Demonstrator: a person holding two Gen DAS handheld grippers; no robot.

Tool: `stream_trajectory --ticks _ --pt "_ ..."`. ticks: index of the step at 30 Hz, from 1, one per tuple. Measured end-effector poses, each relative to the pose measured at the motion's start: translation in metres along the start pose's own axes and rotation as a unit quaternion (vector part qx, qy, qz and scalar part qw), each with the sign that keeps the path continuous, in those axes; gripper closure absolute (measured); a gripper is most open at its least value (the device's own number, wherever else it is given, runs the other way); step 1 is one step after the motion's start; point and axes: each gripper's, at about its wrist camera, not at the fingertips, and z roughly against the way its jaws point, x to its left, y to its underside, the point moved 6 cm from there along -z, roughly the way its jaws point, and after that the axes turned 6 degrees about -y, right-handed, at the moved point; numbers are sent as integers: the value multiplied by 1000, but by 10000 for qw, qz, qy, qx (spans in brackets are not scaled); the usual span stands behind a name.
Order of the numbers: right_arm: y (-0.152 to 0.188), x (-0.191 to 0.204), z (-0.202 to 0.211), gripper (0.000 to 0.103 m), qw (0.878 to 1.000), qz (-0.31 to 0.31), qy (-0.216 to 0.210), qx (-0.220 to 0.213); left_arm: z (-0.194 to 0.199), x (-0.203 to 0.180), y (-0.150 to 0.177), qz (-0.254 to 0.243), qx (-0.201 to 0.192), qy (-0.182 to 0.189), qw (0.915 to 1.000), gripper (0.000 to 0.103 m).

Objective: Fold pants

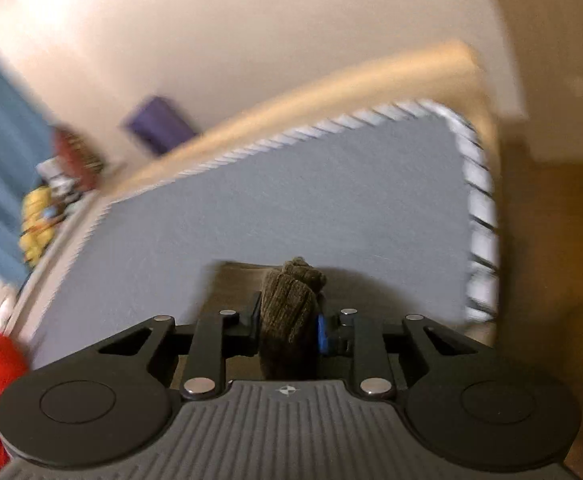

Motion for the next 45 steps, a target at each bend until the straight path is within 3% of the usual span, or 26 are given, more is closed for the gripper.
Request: stream_trajectory --ticks 2,4,6,8,10,12,14,16,17,18,19,20,24,26,27,28,30,32,35,37,39,42,45 --pt "12 65 27 79 9953 822 -517 -29 0 2 1 21 4 -17 10000 35" --pt "41 135 63 80 9776 1812 -1069 0 0 4 2 27 13 -29 10000 35" --pt "86 195 100 80 9479 2672 -1733 80 -2 4 3 21 35 -42 10000 35" --pt "149 245 139 80 9029 3526 -2435 323 -4 3 5 12 68 -52 10000 35" --pt "215 278 172 80 8496 4250 -3055 647 -6 2 5 -4 101 -55 9999 35" --pt "292 299 198 79 7818 4869 -3660 1333 -8 1 4 -9 126 -44 9999 35" --pt "369 304 220 75 6957 5383 -4142 2340 -8 -1 3 5 132 -12 9999 34" --pt "416 299 243 65 6199 5863 -4382 2828 -7 -5 0 57 119 107 9999 33" --pt "427 296 256 62 5933 6080 -4488 2772 -7 -7 -1 97 117 203 9997 32" --pt "430 294 264 52 5820 6166 -4580 2671 -7 -10 -2 159 122 348 9992 32" --pt "427 295 270 42 5805 6155 -4649 2609 -7 -12 -2 223 135 497 9984 32" --pt "421 299 271 39 5912 6036 -4686 2581 -8 -15 -3 268 150 603 9977 32" --pt "393 313 240 37 6609 5435 -4395 2734 -14 -32 -9 357 216 953 9946 32" --pt "389 306 224 37 6821 5291 -4141 2887 -17 -40 -13 365 221 1069 9934 33" --pt "392 304 218 37 6851 5259 -4069 2977 -18 -43 -15 371 219 1114 9928 33" --pt "396 300 214 37 6818 5264 -4020 3105 -18 -48 -17 375 216 1159 9923 33" --pt "408 293 211 37 6624 5418 -3981 3304 -18 -57 -20 406 219 1276 9908 33" --pt "419 287 213 37 6459 5654 -3989 3226 -18 -68 -24 489 244 1436 9881 33" --pt "421 289 219 41 6362 5782 -4060 3100 -22 -79 -29 786 293 1757 9809 33" --pt "422 291 222 72 6272 5760 -4167 3182 -27 -86 -31 994 339 1905 9761 33" --pt "421 292 227 84 6142 5914 -4213 3092 -35 -90 -31 1172 418 1972 9724 33" --pt "414 294 235 96 5957 6089 -4321 2959 -44 -91 -32 1457 505 2039 9668 33" --pt "393 296 248 97 5762 6079 -4687 2807 -48 -91 -34 1723 532 2240 9578 31"
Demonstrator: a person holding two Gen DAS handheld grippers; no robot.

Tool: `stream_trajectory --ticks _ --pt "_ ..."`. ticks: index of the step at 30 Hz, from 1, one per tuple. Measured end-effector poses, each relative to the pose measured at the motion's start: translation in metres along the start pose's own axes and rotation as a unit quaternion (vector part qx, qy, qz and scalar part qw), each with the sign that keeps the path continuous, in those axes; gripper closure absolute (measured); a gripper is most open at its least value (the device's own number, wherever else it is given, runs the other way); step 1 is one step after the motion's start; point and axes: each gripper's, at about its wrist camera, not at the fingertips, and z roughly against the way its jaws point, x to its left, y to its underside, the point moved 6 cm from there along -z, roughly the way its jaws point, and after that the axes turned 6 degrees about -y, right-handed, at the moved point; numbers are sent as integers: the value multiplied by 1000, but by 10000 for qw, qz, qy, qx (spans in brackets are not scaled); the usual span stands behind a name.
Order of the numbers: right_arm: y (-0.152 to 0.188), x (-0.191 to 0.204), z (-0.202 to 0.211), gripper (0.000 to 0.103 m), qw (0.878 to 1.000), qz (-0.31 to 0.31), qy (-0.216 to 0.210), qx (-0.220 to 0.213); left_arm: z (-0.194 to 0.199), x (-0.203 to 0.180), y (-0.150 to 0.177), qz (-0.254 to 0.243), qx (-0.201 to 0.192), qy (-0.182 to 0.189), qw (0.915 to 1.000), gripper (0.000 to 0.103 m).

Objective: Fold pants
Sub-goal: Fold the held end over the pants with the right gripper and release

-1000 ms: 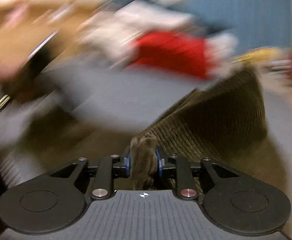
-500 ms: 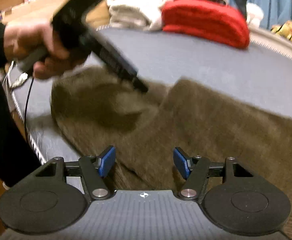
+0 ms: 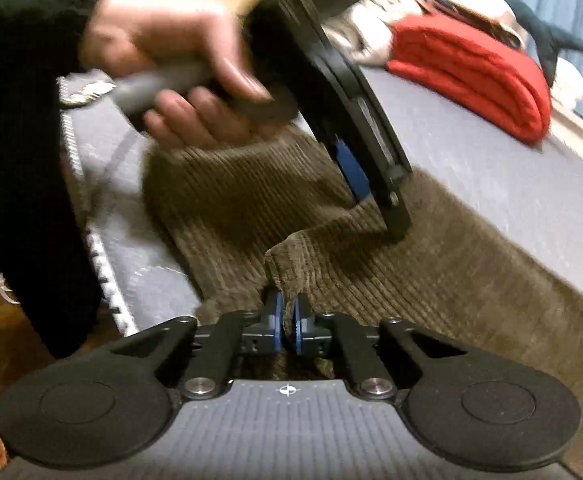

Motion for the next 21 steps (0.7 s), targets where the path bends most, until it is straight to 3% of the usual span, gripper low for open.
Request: stream_trajectory --ticks 2,4,5,7,8,9,10,13,14,16,17,18,19,21 --pt "-4 4 19 97 9994 207 -212 -166 -3 0 -2 115 16 94 9999 30" --pt "2 5 27 97 9984 185 -525 -58 -9 -2 -1 95 96 63 9999 34" --pt "11 6 24 97 9980 154 -590 146 -11 -1 0 61 145 55 9999 40" --pt "25 2 16 96 9984 91 -384 407 -14 -4 0 -81 176 -75 9998 68" --pt "28 -3 16 92 9988 -71 -286 395 -10 -8 -2 -167 133 -95 9997 74" --pt "28 -8 20 78 9987 -310 -258 324 -3 -12 -7 -251 15 -124 9996 81" --pt "26 -15 27 59 9981 -547 -196 200 6 -17 -12 -290 -145 -110 9994 83" --pt "17 -51 60 28 9878 -1432 320 -525 29 -23 -26 -390 -608 -173 9972 83" --pt "19 -68 73 27 9783 -1839 612 -736 26 -21 -25 -380 -542 -307 9973 82" --pt "29 -99 93 27 9545 -2572 1184 -940 9 -12 -16 -377 -89 -537 9978 71" --pt "39 -117 101 27 9367 -2950 1642 -924 2 -8 -11 -452 34 -701 9965 66" --pt "50 -131 107 25 9190 -3244 2078 -833 3 -5 -11 -517 -128 -918 9943 46" --pt "64 -143 112 21 8990 -3548 2476 -683 9 -5 -12 -598 -301 -1113 9915 41" --pt "97 -163 119 20 8538 -4207 3061 -203 25 -12 -14 -834 -681 -1259 9862 41"
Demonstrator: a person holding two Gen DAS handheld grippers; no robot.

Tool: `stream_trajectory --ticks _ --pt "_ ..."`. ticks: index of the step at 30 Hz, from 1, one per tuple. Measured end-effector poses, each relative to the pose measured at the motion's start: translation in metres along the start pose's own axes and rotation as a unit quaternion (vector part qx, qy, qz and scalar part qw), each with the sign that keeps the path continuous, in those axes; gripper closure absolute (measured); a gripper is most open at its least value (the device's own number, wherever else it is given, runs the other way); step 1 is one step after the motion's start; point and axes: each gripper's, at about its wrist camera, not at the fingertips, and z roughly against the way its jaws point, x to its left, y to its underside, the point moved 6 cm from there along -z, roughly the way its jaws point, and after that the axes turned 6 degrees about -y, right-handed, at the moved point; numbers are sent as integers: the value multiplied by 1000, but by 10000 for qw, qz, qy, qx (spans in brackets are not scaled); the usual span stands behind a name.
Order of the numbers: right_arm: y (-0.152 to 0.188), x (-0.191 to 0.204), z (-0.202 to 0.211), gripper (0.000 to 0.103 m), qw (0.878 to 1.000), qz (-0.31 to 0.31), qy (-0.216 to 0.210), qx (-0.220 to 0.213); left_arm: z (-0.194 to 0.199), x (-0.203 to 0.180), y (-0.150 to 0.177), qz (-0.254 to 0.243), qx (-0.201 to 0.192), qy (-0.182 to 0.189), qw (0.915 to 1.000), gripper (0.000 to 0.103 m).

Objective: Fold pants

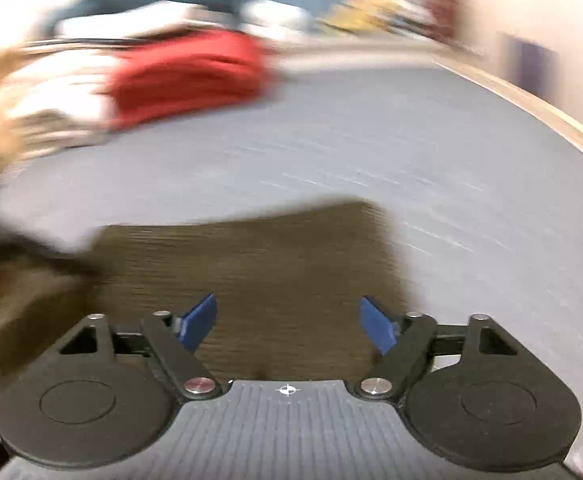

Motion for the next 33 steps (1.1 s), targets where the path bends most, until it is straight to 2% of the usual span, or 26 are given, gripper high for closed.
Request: stream_trajectory --ticks 2,5,8,9,10,11,13,14,17,19,20,23,24,25,27,29,30,31,33 --pt "11 -28 -10 20 9969 -598 357 354 13 -3 -2 -100 -264 22 9996 41" --pt "29 -48 -22 18 9893 -1222 99 788 23 -10 -3 -109 -370 180 9991 41" --pt "40 -48 -29 19 9831 -1578 -42 929 26 -16 -3 -181 -456 229 9985 41" --pt "40 -47 -27 28 9828 -1604 -64 909 29 -17 -3 -179 -499 238 9983 41" --pt "38 -44 -26 44 9828 -1609 -169 894 32 -16 -4 -155 -537 273 9981 41" --pt "30 -40 -23 48 9839 -1562 -129 854 34 -16 -5 -114 -575 323 9978 41" --pt "26 -31 -16 73 9868 -1454 -70 707 42 -14 -8 3 -670 467 9967 41" --pt "23 -22 -10 76 9886 -1377 -82 597 46 -14 -10 66 -707 561 9959 41" --pt "6 26 15 79 9990 -403 -201 17 63 -14 -16 344 -785 1080 9904 31" --pt "-2 78 35 79 9959 524 -590 -444 72 -15 -19 607 -784 1575 9825 18" --pt "-1 103 43 79 9908 942 -742 -628 78 -15 -20 747 -760 1841 9771 18" --pt "13 173 63 79 9628 2141 -1255 -1067 85 -15 -21 1120 -557 2556 9587 14" --pt "20 193 69 79 9516 2486 -1397 -1146 85 -14 -20 1257 -456 2742 9523 10" --pt "28 214 73 79 9396 2823 -1531 -1187 85 -11 -20 1347 -396 2803 9496 9" --pt "45 249 70 79 9171 3350 -1793 -1204 80 -1 -16 1522 -254 2598 9532 9" --pt "61 274 71 79 8978 3716 -2030 -1215 69 14 -5 1646 94 2106 9636 21" --pt "65 285 72 80 8891 3876 -2086 -1255 63 25 2 1716 240 1786 9685 51" --pt "67 294 72 79 8845 3933 -2182 -1242 60 34 9 1734 331 1639 9706 67" --pt "63 303 74 79 8854 3851 -2331 -1159 62 52 19 1695 347 1472 9739 77"
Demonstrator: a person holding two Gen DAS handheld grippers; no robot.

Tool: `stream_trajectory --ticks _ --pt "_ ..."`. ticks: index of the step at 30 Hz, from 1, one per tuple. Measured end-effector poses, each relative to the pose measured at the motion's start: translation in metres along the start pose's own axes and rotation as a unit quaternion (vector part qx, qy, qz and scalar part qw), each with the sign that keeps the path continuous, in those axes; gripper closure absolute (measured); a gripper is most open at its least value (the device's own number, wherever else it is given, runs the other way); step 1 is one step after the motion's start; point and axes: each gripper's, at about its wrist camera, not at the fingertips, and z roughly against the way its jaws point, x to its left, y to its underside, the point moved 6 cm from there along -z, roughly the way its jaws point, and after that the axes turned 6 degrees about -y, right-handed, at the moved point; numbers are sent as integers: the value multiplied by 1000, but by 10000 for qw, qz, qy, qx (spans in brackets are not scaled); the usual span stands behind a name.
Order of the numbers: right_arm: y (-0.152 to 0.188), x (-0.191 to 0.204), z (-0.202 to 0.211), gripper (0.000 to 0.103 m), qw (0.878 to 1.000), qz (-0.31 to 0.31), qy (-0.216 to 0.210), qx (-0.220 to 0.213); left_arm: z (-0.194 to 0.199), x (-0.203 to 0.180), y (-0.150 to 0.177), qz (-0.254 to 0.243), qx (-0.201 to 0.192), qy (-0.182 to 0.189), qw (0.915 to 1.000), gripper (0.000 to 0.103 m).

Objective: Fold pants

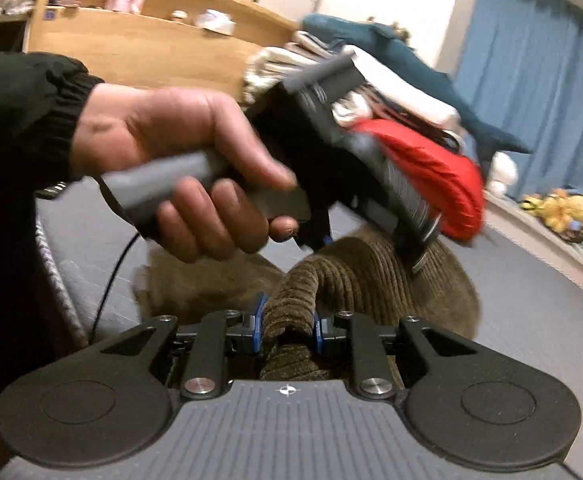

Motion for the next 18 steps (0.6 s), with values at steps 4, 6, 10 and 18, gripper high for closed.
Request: stream_trajectory --ticks 4,6,10,18 --pt "-20 -15 -9 72 9944 -683 -798 -110 24 39 6 155 -134 -335 9992 79" --pt "-33 -29 -6 54 9852 -1188 -1193 -319 40 64 10 252 -195 -637 9975 78" --pt "-38 -72 -16 29 9753 -1957 -835 -589 65 116 20 614 -285 -1288 9894 75" --pt "49 -152 -97 18 9080 -4040 -80 1107 60 162 29 1103 162 -1306 9851 10"
